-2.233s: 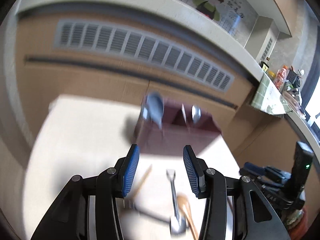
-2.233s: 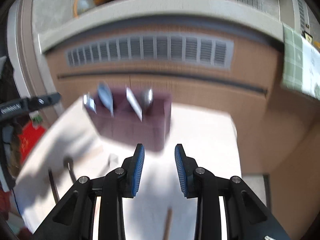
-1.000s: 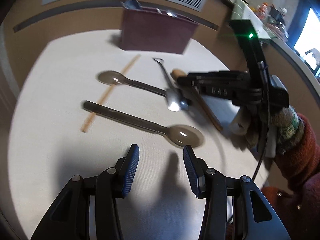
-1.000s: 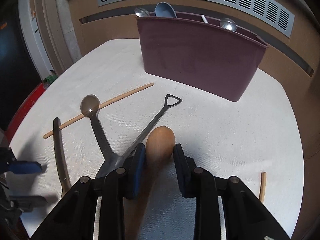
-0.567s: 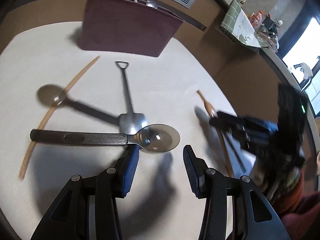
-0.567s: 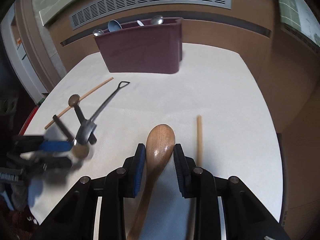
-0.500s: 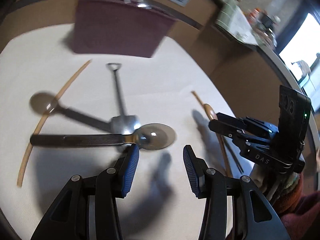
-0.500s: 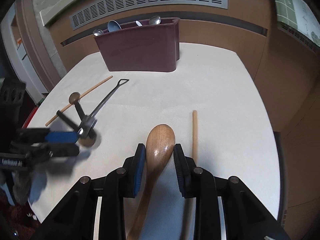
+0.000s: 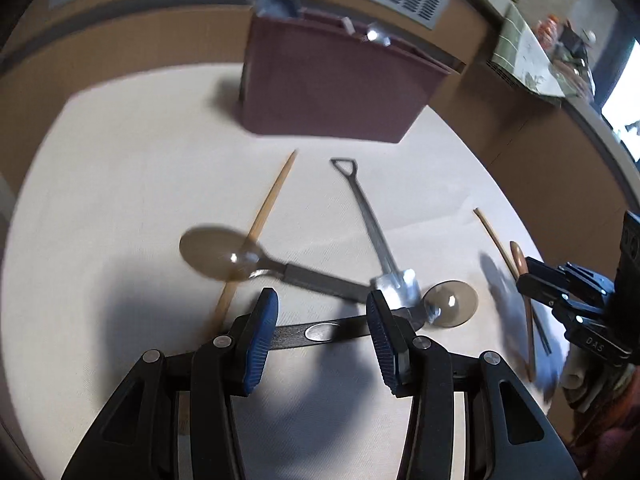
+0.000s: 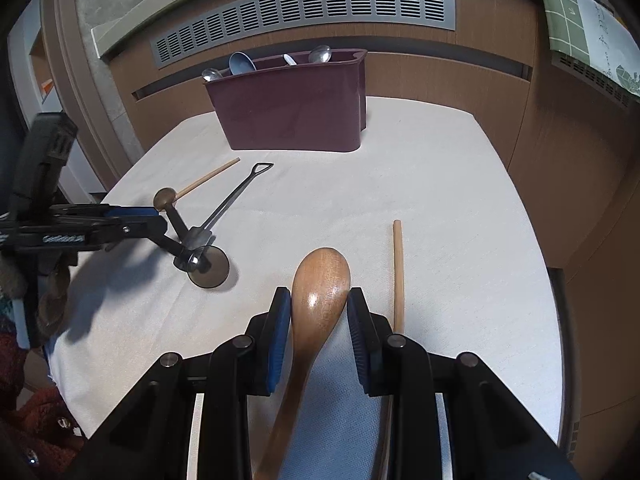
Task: Organize utensils
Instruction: 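Grasp the wooden spoon with the right gripper while the left gripper approaches the dark-handled spoon, then grasp the dark-handled spoon with the left gripper while the right gripper holds the wooden spoon, then carry both spoons over the maroon caddy and open both grippers to drop them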
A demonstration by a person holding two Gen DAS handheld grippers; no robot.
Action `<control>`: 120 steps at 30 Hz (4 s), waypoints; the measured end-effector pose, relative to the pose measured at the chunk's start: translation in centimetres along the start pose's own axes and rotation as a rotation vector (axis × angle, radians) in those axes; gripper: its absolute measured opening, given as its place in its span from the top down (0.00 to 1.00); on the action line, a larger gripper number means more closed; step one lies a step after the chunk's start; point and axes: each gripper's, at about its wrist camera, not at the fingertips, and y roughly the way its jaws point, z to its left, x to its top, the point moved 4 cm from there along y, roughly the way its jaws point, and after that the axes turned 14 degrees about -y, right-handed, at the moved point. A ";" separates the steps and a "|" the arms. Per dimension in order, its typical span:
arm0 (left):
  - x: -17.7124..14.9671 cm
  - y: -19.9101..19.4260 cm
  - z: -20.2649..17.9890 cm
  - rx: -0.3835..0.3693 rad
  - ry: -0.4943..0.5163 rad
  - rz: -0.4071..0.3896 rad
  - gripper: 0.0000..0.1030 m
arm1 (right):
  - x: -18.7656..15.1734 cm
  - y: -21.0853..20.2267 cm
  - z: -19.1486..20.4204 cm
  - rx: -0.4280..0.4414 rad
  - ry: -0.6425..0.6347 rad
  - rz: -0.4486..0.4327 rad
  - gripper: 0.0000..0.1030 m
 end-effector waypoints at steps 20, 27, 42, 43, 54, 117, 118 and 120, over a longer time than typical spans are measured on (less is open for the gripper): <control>-8.2 -1.8 -5.2 0.131 0.310 0.060 0.54 | -0.5 -0.3 -0.3 0.012 0.014 -0.014 0.74; -6.1 1.5 -8.5 0.103 0.355 0.049 0.54 | -0.7 -0.6 -0.3 0.005 0.011 -0.019 0.74; -4.8 2.7 -9.4 0.085 0.356 0.057 0.55 | -1.0 -0.5 -0.6 -0.007 0.020 -0.018 0.74; -4.8 2.7 -9.3 0.086 0.350 0.051 0.56 | -1.0 -0.5 -0.6 -0.008 0.021 -0.018 0.74; -3.6 -2.3 -8.2 0.052 0.185 -0.134 0.64 | -0.7 -1.3 -0.4 -0.027 0.016 -0.039 0.74; 16.5 -8.1 -3.5 -0.119 -0.097 -0.495 0.54 | 17.7 2.7 -7.0 -0.076 -0.090 -0.202 0.69; 15.5 -7.9 -2.7 -0.100 -0.104 -0.472 0.54 | 16.6 2.5 -7.0 -0.080 -0.087 -0.187 0.69; 12.7 -7.1 -1.1 -0.065 -0.124 -0.408 0.54 | 13.7 2.2 -6.8 -0.101 -0.087 -0.141 0.69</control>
